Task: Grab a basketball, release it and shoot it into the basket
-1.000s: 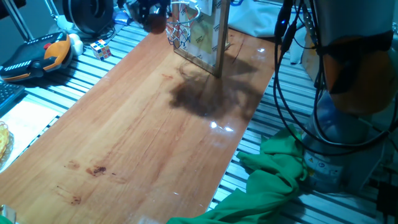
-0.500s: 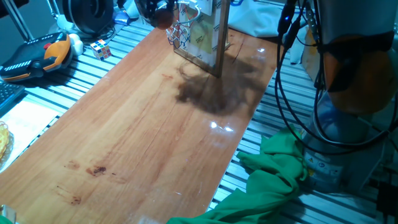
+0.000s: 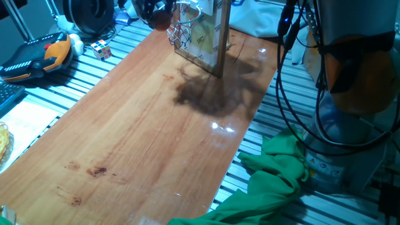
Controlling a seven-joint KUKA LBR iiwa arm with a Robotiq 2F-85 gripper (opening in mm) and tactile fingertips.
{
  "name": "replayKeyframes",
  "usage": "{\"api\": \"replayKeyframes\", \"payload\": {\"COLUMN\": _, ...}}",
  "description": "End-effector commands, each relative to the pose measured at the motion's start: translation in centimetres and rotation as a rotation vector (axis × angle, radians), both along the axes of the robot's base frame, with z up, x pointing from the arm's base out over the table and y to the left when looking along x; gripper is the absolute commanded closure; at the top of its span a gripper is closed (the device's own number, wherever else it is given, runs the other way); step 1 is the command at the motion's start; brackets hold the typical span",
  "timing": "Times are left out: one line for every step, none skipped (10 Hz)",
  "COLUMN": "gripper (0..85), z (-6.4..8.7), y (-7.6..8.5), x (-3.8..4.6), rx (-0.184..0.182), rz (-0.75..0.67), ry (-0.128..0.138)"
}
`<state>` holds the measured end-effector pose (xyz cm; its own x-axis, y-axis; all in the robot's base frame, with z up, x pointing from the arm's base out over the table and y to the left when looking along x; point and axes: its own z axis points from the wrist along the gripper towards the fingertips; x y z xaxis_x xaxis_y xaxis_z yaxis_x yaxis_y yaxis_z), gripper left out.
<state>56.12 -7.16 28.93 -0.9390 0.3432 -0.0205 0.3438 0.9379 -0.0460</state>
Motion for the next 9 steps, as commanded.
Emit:
{"api": "replayKeyframes", "payload": {"gripper": 84.0, "z": 0.0, "y": 0.0, "x": 0.0, "rx": 0.01, "rz": 0.008, "ry": -0.009}}
{"api": "replayKeyframes", "payload": {"gripper": 84.0, "z": 0.0, "y": 0.0, "x": 0.0, "rx": 0.013, "rz": 0.005, "ry": -0.015}}
{"api": "replayKeyframes", "payload": {"gripper": 84.0, "z": 0.0, "y": 0.0, "x": 0.0, "rx": -0.003, "rz": 0.007, "ry": -0.02}}
{"api": "replayKeyframes", "payload": {"gripper": 84.0, "z": 0.0, "y": 0.0, "x": 0.0, "rx": -0.011, "rz": 0.0, "ry": -0.028}}
{"api": "replayKeyframes", "payload": {"gripper": 84.0, "z": 0.0, "y": 0.0, "x": 0.0, "rx": -0.009, "rz": -0.006, "ry": -0.036}}
{"api": "replayKeyframes", "payload": {"gripper": 84.0, "z": 0.0, "y": 0.0, "x": 0.0, "rx": -0.014, "rz": -0.01, "ry": -0.038}}
{"api": "replayKeyframes", "payload": {"gripper": 84.0, "z": 0.0, "y": 0.0, "x": 0.0, "rx": -0.031, "rz": -0.008, "ry": -0.039}}
{"api": "replayKeyframes", "payload": {"gripper": 84.0, "z": 0.5, "y": -1.0, "x": -0.14, "rx": -0.022, "rz": 0.008, "ry": -0.029}}
{"api": "replayKeyframes", "payload": {"gripper": 84.0, "z": 1.3, "y": -2.2, "x": -0.09, "rx": -0.002, "rz": 0.013, "ry": -0.013}}
